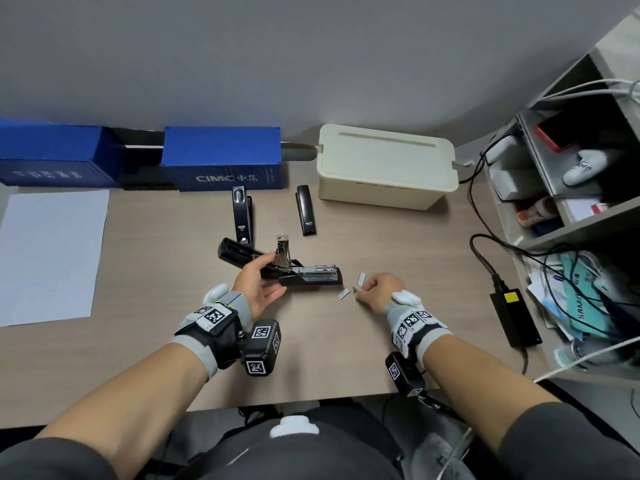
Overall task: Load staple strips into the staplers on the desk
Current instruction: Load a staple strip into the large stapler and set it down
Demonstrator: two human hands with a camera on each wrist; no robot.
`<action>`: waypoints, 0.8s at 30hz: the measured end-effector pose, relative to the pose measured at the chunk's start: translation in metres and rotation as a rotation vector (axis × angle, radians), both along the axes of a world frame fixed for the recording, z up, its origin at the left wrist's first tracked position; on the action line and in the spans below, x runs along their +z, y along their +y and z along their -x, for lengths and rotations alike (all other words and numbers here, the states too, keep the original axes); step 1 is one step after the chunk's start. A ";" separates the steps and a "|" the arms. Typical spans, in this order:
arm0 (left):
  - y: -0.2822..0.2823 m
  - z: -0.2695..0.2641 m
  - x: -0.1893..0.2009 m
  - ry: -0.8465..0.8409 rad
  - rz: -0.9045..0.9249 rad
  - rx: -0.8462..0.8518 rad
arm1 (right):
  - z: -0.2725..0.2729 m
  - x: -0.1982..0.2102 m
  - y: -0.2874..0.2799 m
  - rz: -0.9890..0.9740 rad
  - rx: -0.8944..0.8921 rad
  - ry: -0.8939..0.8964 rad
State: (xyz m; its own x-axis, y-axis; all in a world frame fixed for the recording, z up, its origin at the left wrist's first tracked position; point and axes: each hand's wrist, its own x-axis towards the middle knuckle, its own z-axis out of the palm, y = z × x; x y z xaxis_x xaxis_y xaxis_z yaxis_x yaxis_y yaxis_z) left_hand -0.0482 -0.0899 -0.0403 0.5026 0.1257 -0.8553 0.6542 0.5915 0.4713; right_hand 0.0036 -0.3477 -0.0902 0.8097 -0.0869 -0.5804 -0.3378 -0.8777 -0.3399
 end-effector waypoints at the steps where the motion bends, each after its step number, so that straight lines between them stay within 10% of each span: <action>1: 0.001 0.000 0.001 -0.003 -0.001 0.001 | -0.002 0.004 -0.001 -0.024 -0.005 -0.013; 12: 0.002 -0.006 0.025 -0.062 -0.017 -0.005 | -0.035 0.058 0.022 -0.511 -0.022 -0.188; 24: 0.005 -0.005 0.034 -0.094 -0.021 0.027 | -0.032 0.074 0.057 -0.413 0.248 -0.277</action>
